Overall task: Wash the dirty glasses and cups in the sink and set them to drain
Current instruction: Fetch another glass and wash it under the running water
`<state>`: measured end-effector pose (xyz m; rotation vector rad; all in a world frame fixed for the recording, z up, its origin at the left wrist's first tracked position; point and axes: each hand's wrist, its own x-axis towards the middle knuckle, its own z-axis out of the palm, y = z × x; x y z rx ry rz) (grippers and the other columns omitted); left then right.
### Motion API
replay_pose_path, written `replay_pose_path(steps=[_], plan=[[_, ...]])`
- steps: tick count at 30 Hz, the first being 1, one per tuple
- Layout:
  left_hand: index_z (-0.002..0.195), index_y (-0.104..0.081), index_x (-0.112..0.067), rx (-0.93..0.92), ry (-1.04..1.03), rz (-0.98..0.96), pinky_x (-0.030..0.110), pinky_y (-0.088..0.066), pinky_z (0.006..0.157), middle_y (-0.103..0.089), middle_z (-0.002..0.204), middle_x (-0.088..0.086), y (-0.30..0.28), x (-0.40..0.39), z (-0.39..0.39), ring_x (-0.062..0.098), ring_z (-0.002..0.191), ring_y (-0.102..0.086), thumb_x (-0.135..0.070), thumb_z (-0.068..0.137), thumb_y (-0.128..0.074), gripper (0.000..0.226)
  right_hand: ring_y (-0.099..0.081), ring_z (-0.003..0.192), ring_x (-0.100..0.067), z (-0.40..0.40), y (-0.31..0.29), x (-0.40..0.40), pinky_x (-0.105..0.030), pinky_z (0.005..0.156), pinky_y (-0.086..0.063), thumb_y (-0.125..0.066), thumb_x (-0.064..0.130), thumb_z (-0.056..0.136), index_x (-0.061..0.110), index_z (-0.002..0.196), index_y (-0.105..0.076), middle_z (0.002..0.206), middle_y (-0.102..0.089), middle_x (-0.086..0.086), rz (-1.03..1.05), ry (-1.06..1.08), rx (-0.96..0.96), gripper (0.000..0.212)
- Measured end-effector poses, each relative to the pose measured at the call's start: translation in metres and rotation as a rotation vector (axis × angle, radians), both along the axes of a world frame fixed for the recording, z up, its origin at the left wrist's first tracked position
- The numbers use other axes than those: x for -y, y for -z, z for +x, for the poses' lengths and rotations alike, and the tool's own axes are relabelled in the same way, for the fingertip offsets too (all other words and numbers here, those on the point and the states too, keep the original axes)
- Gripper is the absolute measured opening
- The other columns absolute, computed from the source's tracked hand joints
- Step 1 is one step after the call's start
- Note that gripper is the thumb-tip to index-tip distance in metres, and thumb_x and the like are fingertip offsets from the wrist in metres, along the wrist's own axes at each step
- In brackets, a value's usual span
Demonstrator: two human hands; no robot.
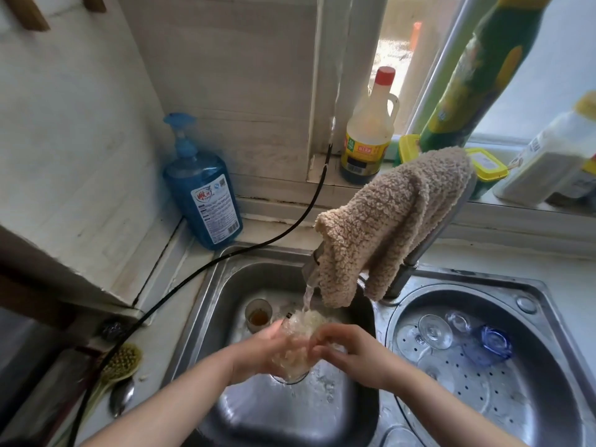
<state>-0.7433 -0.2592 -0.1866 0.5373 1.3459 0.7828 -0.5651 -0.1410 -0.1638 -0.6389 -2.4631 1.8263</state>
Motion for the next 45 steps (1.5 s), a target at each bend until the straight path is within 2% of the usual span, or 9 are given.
replay_pose_path(steps=[7, 12, 14, 18, 26, 34, 38, 42, 45], plan=[[0.116, -0.058, -0.042, -0.267, -0.180, 0.011, 0.028, -0.049, 0.094, -0.063, 0.122, -0.006, -0.006, 0.004, 0.034, 0.007, 0.108, -0.059, -0.076, 0.078, -0.043, 0.052, -0.059, 0.067, -0.011, -0.019, -0.006, 0.002, -0.021, 0.071, -0.049, -0.052, 0.013, 0.096, 0.002, 0.100, -0.065, 0.070, -0.063, -0.002, -0.349, 0.271, 0.067, 0.018], [0.153, -0.010, -0.024, -0.915, 0.084, 0.118, 0.027, -0.032, 0.108, -0.025, 0.152, -0.010, -0.001, 0.007, 0.045, 0.013, 0.140, -0.030, -0.056, 0.077, -0.067, 0.100, -0.061, 0.068, -0.011, -0.037, -0.015, 0.003, -0.027, 0.075, -0.053, -0.051, 0.021, 0.097, 0.006, 0.095, -0.065, 0.072, -0.063, -0.001, -0.307, 0.295, 0.187, 0.020], [0.147, -0.020, -0.027, -1.050, 0.028, 0.084, 0.033, -0.044, 0.098, -0.037, 0.143, -0.007, -0.001, 0.000, 0.044, 0.018, 0.129, -0.044, -0.059, 0.064, -0.071, 0.103, -0.064, 0.074, -0.015, -0.048, -0.022, 0.010, -0.034, 0.086, -0.054, -0.051, 0.021, 0.097, 0.010, 0.090, -0.066, 0.074, -0.065, -0.001, -0.240, 0.283, 0.192, 0.020], [0.121, -0.041, -0.028, -0.977, -0.157, 0.185, 0.033, -0.048, 0.086, -0.062, 0.109, -0.010, -0.007, -0.010, 0.028, 0.017, 0.104, -0.062, -0.049, 0.060, -0.070, 0.071, -0.062, 0.090, -0.014, -0.048, -0.029, 0.024, -0.036, 0.089, -0.049, -0.052, 0.033, 0.093, 0.032, 0.087, -0.063, 0.092, -0.065, 0.005, 0.169, 0.097, 0.134, 0.012], [0.122, -0.037, -0.044, -0.868, -0.027, 0.322, 0.027, -0.048, 0.090, -0.057, 0.115, -0.020, -0.021, -0.011, 0.018, 0.005, 0.108, -0.056, -0.051, 0.049, -0.085, 0.087, -0.050, 0.128, -0.014, -0.014, -0.011, -0.038, -0.040, 0.105, -0.043, -0.078, 0.020, 0.065, 0.022, 0.113, -0.068, 0.124, -0.064, 0.007, 1.256, -0.655, 0.014, 0.049], [0.146, -0.031, -0.014, -1.170, 0.078, 0.327, 0.023, -0.028, 0.103, -0.045, 0.142, -0.006, -0.016, -0.017, 0.031, 0.016, 0.128, -0.045, -0.033, 0.066, -0.077, 0.094, -0.051, 0.123, -0.020, -0.056, -0.033, 0.032, -0.031, 0.104, -0.040, -0.048, 0.008, 0.093, 0.008, 0.142, -0.036, 0.138, -0.049, -0.014, 0.116, -0.028, 0.295, 0.050], [0.138, -0.041, -0.021, -1.198, -0.065, 0.317, 0.025, -0.034, 0.097, -0.056, 0.125, -0.012, -0.010, -0.021, 0.042, 0.012, 0.116, -0.054, -0.046, 0.058, -0.070, 0.088, -0.063, 0.066, 0.000, -0.071, -0.030, 0.018, -0.012, 0.058, -0.049, -0.039, 0.014, 0.099, -0.002, 0.132, -0.044, 0.133, -0.051, -0.023, 0.192, 0.225, 0.362, 0.036], [0.133, -0.045, -0.017, -1.189, -0.116, 0.345, 0.027, -0.036, 0.100, -0.057, 0.125, -0.005, -0.020, -0.028, 0.045, 0.014, 0.117, -0.054, -0.031, 0.079, -0.067, 0.060, -0.067, 0.070, -0.031, -0.066, -0.022, 0.021, -0.036, 0.055, -0.048, -0.035, 0.018, 0.100, 0.007, 0.118, -0.061, 0.091, -0.069, -0.017, 0.823, 0.273, 0.268, 0.033], [0.124, -0.048, -0.009, -0.760, -0.300, 0.352, 0.015, -0.048, 0.080, -0.062, 0.105, 0.006, -0.029, -0.026, 0.040, 0.002, 0.086, -0.063, -0.001, 0.084, -0.064, 0.044, -0.065, 0.068, -0.029, -0.055, -0.021, 0.023, -0.031, 0.056, -0.036, -0.010, 0.055, 0.092, 0.015, 0.090, -0.065, 0.076, -0.068, -0.009, 0.939, 0.158, 0.156, 0.068]])
